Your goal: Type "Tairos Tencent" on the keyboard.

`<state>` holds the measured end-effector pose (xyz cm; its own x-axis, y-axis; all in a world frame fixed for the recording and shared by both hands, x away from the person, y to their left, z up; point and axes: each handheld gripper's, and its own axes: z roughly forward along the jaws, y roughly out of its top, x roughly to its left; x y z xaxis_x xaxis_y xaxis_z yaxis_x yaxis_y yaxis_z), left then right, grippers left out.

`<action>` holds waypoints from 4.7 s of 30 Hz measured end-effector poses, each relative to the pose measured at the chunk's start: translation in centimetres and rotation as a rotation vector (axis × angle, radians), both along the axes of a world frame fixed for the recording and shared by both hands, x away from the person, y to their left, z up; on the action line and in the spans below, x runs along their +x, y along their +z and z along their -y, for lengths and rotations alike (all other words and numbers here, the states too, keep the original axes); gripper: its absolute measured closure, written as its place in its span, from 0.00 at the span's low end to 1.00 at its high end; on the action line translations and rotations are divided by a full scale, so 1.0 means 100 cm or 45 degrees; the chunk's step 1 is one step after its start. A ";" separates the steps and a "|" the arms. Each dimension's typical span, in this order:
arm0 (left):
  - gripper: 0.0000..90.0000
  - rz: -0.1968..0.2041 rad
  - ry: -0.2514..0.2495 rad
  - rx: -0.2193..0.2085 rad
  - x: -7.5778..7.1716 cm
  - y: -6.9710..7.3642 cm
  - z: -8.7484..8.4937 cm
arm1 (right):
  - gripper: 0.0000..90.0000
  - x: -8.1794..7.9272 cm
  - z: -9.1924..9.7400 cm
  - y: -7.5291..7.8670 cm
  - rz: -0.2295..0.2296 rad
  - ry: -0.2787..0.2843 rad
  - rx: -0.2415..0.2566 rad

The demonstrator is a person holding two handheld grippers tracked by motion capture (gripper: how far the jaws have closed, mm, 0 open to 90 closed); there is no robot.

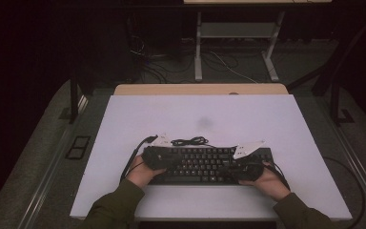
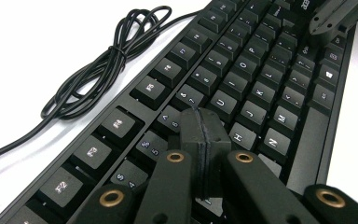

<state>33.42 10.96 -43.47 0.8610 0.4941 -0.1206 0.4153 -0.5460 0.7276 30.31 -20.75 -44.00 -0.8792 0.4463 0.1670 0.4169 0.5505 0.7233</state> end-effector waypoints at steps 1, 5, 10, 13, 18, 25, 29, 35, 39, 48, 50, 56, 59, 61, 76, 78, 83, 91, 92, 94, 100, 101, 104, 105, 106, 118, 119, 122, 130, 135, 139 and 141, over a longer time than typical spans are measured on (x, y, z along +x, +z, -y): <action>0.99 -0.001 0.003 -0.004 0.000 0.000 0.000 | 0.99 0.000 0.000 0.000 0.000 0.000 0.000; 0.99 0.000 0.003 -0.006 0.000 0.001 0.000 | 0.99 0.000 0.000 0.000 0.000 0.001 0.000; 0.99 0.014 0.005 -0.045 -0.001 0.006 -0.002 | 0.99 0.000 0.000 0.000 -0.002 0.001 0.001; 0.98 0.011 0.009 -0.058 -0.001 0.007 -0.002 | 0.99 0.000 0.000 0.000 -0.002 0.001 0.002; 0.81 0.030 0.020 -0.071 -0.002 0.008 -0.002 | 0.99 0.000 0.000 0.000 -0.003 0.001 0.002; 0.35 0.018 0.067 -0.073 -0.001 0.005 0.000 | 0.99 0.000 0.000 0.000 0.000 0.001 0.002; 0.29 0.019 0.071 -0.079 -0.001 0.005 0.001 | 0.99 0.000 0.000 0.000 -0.001 0.002 0.003; 0.28 0.023 0.067 -0.094 -0.001 0.005 0.001 | 0.99 0.000 0.002 0.003 0.009 0.003 0.027; 0.27 0.024 0.064 -0.098 -0.001 0.004 0.001 | 0.99 0.000 0.003 0.005 0.016 -0.009 0.055; 0.26 0.032 0.068 -0.100 -0.002 0.004 -0.001 | 0.70 0.004 0.004 0.006 0.025 -0.077 0.102; 0.26 0.031 0.072 -0.099 -0.003 0.004 -0.001 | 0.65 0.005 0.003 0.006 0.031 -0.084 0.105; 0.26 0.033 0.091 -0.110 -0.005 0.004 -0.005 | 0.48 0.007 0.000 0.006 0.044 -0.102 0.114; 0.27 0.037 0.095 -0.110 -0.006 0.004 -0.007 | 0.41 0.008 -0.002 0.007 0.048 -0.114 0.124; 0.27 0.040 0.100 -0.110 -0.007 0.004 -0.008 | 0.38 0.009 -0.002 0.006 0.054 -0.122 0.125; 0.32 0.057 0.147 -0.101 -0.014 0.003 -0.018 | 0.31 0.016 -0.012 0.007 0.063 -0.130 0.134; 0.34 0.065 0.157 -0.104 -0.016 0.003 -0.020 | 0.31 0.017 -0.014 0.007 0.063 -0.125 0.139; 0.41 0.078 0.171 -0.101 -0.019 0.003 -0.025 | 0.30 0.020 -0.018 0.008 0.062 -0.112 0.147; 0.60 0.069 0.202 -0.114 -0.021 0.004 -0.033 | 0.30 0.023 -0.024 0.008 0.062 -0.092 0.151; 0.63 0.070 0.207 -0.119 -0.021 0.004 -0.034 | 0.30 0.023 -0.025 0.008 0.066 -0.087 0.152; 0.70 0.067 0.214 -0.115 -0.021 0.003 -0.035 | 0.30 0.024 -0.026 0.008 0.060 -0.087 0.151; 0.90 0.066 0.229 -0.097 -0.020 0.003 -0.038 | 0.30 0.025 -0.030 0.007 0.068 -0.069 0.146; 0.93 0.068 0.234 -0.100 -0.020 0.003 -0.038 | 0.30 0.025 -0.031 0.007 0.069 -0.068 0.148; 0.99 0.062 0.239 -0.100 -0.019 0.003 -0.039 | 0.30 0.025 -0.032 0.007 0.066 -0.067 0.149; 0.99 0.061 0.239 -0.095 -0.019 0.002 -0.039 | 0.30 0.025 -0.032 0.007 0.065 -0.066 0.149; 0.99 0.057 0.243 -0.095 -0.019 0.002 -0.039 | 0.30 0.026 -0.032 0.007 0.066 -0.065 0.149; 0.99 0.047 0.241 -0.079 -0.017 -0.001 -0.037 | 0.30 0.025 -0.032 0.007 0.069 -0.062 0.144; 0.99 0.046 0.240 -0.074 -0.017 -0.001 -0.036 | 0.31 0.025 -0.032 0.007 0.069 -0.062 0.143; 0.99 0.044 0.235 -0.070 -0.017 -0.002 -0.036 | 0.31 0.025 -0.032 0.007 0.067 -0.065 0.144; 0.99 0.029 0.229 -0.052 -0.016 -0.004 -0.036 | 0.31 0.025 -0.033 0.006 0.069 -0.063 0.141; 0.99 0.028 0.228 -0.052 -0.016 -0.004 -0.036 | 0.31 0.025 -0.032 0.007 0.068 -0.067 0.141; 0.99 0.029 0.227 -0.049 -0.016 -0.004 -0.036 | 0.31 0.025 -0.032 0.007 0.069 -0.069 0.142; 0.99 0.037 0.228 -0.047 -0.016 -0.003 -0.037 | 0.31 0.025 -0.032 0.007 0.069 -0.068 0.143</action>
